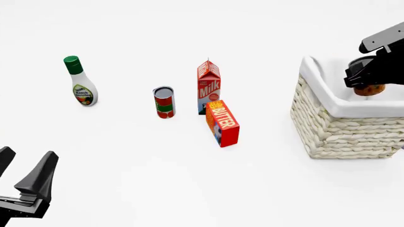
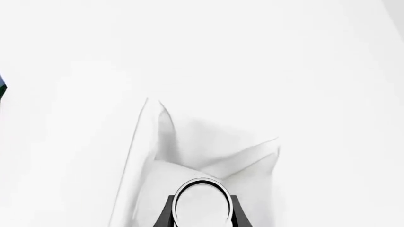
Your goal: Pick the alphabet soup and place it in the basket.
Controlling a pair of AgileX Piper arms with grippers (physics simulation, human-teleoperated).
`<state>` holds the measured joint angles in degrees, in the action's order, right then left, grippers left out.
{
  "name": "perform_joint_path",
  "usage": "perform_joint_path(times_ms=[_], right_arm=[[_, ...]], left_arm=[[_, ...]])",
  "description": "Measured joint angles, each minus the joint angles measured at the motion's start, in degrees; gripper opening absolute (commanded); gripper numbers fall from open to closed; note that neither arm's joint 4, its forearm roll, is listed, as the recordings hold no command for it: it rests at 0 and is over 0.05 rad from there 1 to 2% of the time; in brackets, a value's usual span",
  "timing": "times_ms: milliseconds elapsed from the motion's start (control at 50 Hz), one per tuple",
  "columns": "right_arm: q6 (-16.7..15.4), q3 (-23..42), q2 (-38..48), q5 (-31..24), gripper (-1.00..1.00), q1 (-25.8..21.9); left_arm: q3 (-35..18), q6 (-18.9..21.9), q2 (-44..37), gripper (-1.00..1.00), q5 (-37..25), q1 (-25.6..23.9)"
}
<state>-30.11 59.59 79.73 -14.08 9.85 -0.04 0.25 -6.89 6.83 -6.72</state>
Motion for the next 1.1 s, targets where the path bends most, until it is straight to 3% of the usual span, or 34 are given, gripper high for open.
perform_joint_path(times_ms=[940, 960, 1100], right_arm=[[-0.56, 1.32, 6.13, 2.61, -1.0, 0.91], [-0.56, 1.37, 6.19, 2.6, 1.0, 0.92], [0.11, 1.79, 6.36, 2.75, 1.0, 0.96]], left_arm=[[0.0, 0.0, 0.01, 1.0, -0.01, 0.0], [0.0, 0.0, 0.01, 1.0, -0.01, 0.0], [0.0, 0.0, 0.01, 1.0, -0.01, 0.0]])
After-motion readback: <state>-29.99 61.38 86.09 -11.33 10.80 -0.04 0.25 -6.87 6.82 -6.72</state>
